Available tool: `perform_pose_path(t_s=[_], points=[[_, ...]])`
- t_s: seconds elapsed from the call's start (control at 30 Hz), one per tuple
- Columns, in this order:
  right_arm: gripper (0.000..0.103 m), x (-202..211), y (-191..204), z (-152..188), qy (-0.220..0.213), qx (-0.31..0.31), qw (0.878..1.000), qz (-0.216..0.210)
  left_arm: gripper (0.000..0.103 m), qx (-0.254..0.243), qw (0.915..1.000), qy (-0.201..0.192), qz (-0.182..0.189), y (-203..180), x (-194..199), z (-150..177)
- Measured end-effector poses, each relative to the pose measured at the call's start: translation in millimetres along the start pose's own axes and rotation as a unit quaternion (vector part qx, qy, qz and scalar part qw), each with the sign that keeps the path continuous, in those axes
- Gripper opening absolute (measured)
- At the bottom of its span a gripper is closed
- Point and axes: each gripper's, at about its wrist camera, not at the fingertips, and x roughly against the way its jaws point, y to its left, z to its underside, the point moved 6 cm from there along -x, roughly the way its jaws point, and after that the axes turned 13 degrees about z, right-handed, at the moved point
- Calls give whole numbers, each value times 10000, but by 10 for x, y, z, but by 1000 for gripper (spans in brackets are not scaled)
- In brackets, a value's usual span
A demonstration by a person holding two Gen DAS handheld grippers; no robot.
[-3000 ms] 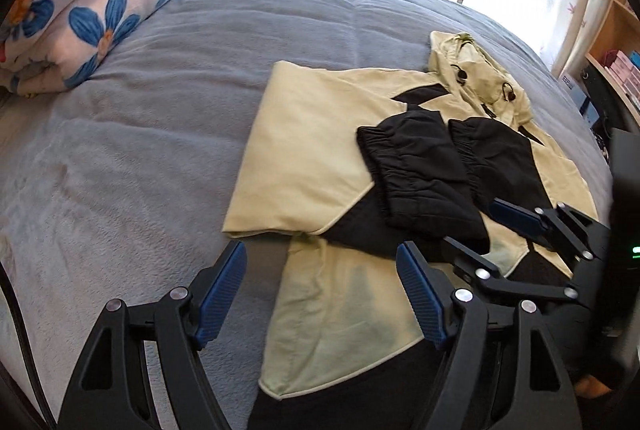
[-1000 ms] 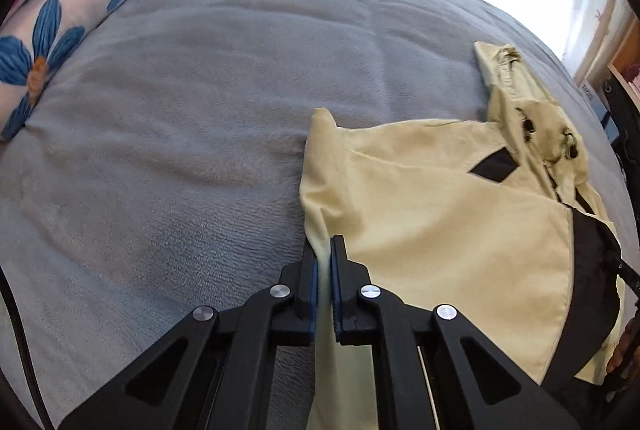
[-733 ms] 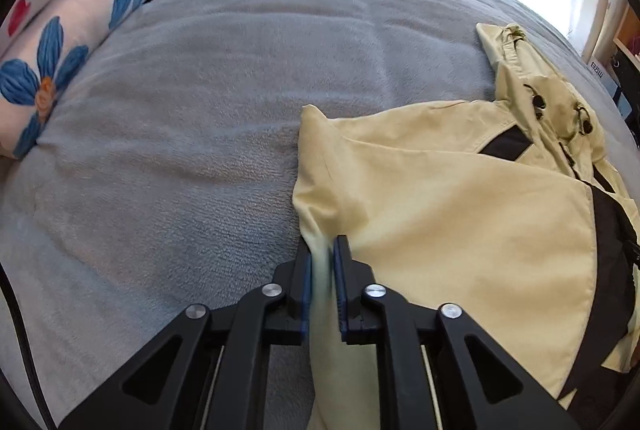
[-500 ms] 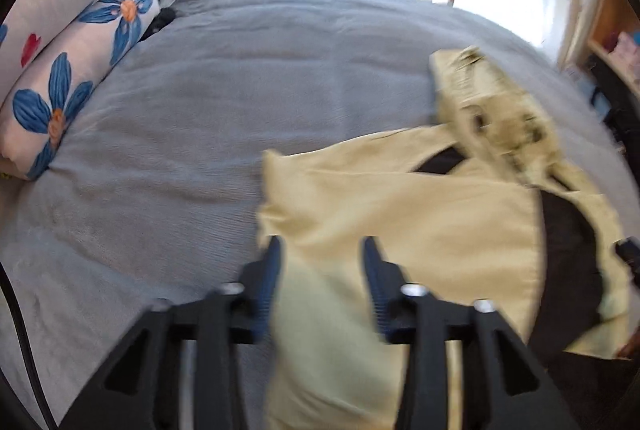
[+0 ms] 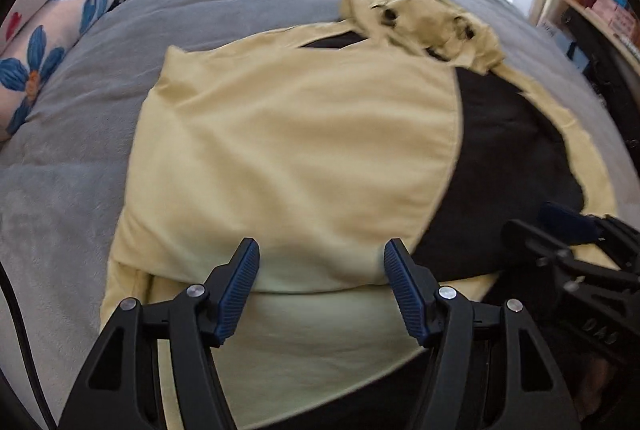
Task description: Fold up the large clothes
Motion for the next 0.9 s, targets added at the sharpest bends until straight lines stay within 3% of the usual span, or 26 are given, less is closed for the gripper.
perform_pose_path(t_s=[0.17,0.3,0.9], points=[[59,-85,-534,92,-54,-256,9969,748,64,44,9996,-56,-283,365,42,-21],[38,-67,-855,131,8,-690,9971,306,64,111,9996,-111,-245,561,76,-18],[41,242,-788,72,-211,-761,9966,252,64,262,9990,-26,-358,503,191,-1]])
